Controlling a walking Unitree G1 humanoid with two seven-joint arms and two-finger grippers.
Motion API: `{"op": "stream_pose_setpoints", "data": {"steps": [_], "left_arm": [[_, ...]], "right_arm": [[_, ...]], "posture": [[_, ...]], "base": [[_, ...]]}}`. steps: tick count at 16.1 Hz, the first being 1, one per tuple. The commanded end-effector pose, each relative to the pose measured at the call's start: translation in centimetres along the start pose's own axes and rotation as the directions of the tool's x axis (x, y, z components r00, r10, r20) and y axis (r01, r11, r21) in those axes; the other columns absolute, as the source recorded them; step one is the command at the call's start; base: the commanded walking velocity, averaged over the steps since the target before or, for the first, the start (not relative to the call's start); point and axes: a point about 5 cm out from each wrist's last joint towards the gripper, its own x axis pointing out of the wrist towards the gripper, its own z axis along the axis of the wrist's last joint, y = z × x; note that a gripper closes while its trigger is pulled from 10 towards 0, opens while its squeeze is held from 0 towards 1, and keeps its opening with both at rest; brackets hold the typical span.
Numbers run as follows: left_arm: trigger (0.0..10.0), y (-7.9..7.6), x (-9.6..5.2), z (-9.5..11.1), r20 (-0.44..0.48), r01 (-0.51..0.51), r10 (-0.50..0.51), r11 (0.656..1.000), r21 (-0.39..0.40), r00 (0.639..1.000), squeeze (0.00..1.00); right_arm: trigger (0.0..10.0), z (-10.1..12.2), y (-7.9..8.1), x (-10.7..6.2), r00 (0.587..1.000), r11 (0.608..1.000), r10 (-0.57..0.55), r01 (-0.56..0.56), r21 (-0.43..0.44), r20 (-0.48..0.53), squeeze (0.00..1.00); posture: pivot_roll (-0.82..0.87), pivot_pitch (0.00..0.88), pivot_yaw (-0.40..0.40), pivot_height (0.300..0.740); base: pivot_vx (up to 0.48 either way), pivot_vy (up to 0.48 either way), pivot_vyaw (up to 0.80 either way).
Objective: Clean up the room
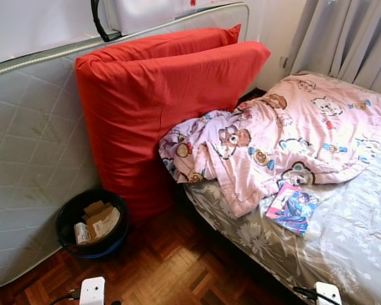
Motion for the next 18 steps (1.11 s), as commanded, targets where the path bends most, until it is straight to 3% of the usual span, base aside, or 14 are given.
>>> {"op": "stream_pose_setpoints", "data": {"steps": [1, 7, 16, 18], "left_arm": [[10.0, 0.23, -0.06, -0.32, -0.017, -0.005, 0.006, 1.0, 0.015, 1.0, 0.0], [10.0, 0.17, -0.09, -0.35, -0.009, -0.005, 0.005, 1.0, 0.002, 1.0, 0.0], [10.0, 0.13, -0.1, -0.44, -0.01, -0.004, 0.004, 1.0, -0.004, 1.0, 0.0], [10.0, 0.1, -0.09, -0.41, -0.009, -0.004, 0.004, 1.0, -0.006, 1.0, 0.0]], "right_arm": [[10.0, 0.13, -0.18, -0.05, 1.0, 1.0, -0.004, 0.003, 0.022, 0.017, 0.0], [10.0, 0.27, -0.12, -0.08, 0.999, 0.999, 0.016, -0.017, 0.028, 0.041, 0.0], [10.0, 0.1, -0.27, -0.12, 1.0, 0.999, 0.007, -0.008, 0.033, 0.03, 0.0], [10.0, 0.12, -0.25, -0.11, 0.999, 0.999, 0.009, -0.01, 0.043, 0.031, 0.0]], "posture": [[0.04, 0.0, -0.008, 0.74], [0.04, 0.0, -0.014, 0.74], [0.04, 0.0, -0.018, 0.74], [0.04, 0.0, -0.018, 0.74]], "base": [[0.0, 0.0, 0.0], [0.0, 0.0, 0.0], [0.264, 0.0, 0.0], [0.27, 0.0, -0.74]]}}
